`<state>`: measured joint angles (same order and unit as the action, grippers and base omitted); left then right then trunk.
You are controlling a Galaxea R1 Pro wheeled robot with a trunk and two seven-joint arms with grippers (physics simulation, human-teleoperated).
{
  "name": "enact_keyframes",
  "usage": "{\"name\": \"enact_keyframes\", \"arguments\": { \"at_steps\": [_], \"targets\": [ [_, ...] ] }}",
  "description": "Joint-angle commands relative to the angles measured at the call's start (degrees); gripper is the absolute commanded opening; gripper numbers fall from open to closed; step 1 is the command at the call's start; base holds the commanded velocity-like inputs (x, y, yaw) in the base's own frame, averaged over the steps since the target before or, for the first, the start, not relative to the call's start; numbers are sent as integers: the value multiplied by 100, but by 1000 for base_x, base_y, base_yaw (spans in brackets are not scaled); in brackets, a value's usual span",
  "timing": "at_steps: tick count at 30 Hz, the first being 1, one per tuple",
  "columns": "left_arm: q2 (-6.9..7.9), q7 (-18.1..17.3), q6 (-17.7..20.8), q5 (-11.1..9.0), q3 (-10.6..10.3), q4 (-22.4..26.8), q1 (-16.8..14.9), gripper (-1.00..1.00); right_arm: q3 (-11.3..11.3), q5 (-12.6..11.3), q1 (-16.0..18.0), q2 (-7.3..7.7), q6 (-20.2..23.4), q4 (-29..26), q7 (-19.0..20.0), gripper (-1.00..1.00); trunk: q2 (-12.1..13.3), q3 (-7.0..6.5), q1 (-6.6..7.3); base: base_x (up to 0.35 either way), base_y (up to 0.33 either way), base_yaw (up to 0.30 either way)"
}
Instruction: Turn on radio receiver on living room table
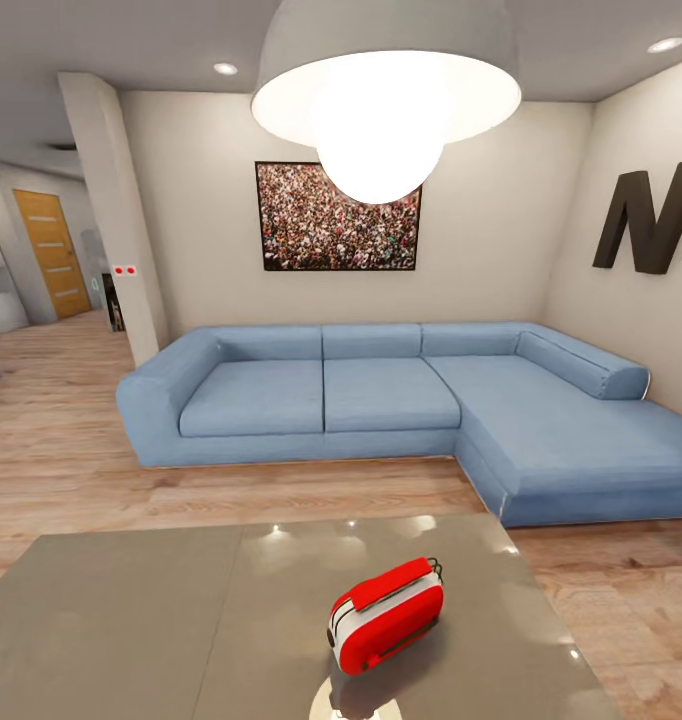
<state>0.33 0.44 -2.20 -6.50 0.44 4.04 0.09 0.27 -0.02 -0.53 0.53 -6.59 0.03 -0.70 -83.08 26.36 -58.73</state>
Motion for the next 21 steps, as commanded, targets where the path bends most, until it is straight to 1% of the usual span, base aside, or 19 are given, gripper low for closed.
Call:
{"name": "enact_keyframes", "arguments": {
  "at_steps": [1,18,21],
  "targets": [
    [-1,0,0,0,0,0,0,100,0,1,1,1,0,-1,-2,100,0,0,0,0,0,0],
    [-7,0,7,0,0,0,0,100,-1,-2,3,3,0,3,-3,100,0,0,0,0,0,0],
    [-7,0,10,2,0,0,0,100,-1,-1,2,2,0,0,-2,100,120,-54,66,0,0,0]
  ]
}}
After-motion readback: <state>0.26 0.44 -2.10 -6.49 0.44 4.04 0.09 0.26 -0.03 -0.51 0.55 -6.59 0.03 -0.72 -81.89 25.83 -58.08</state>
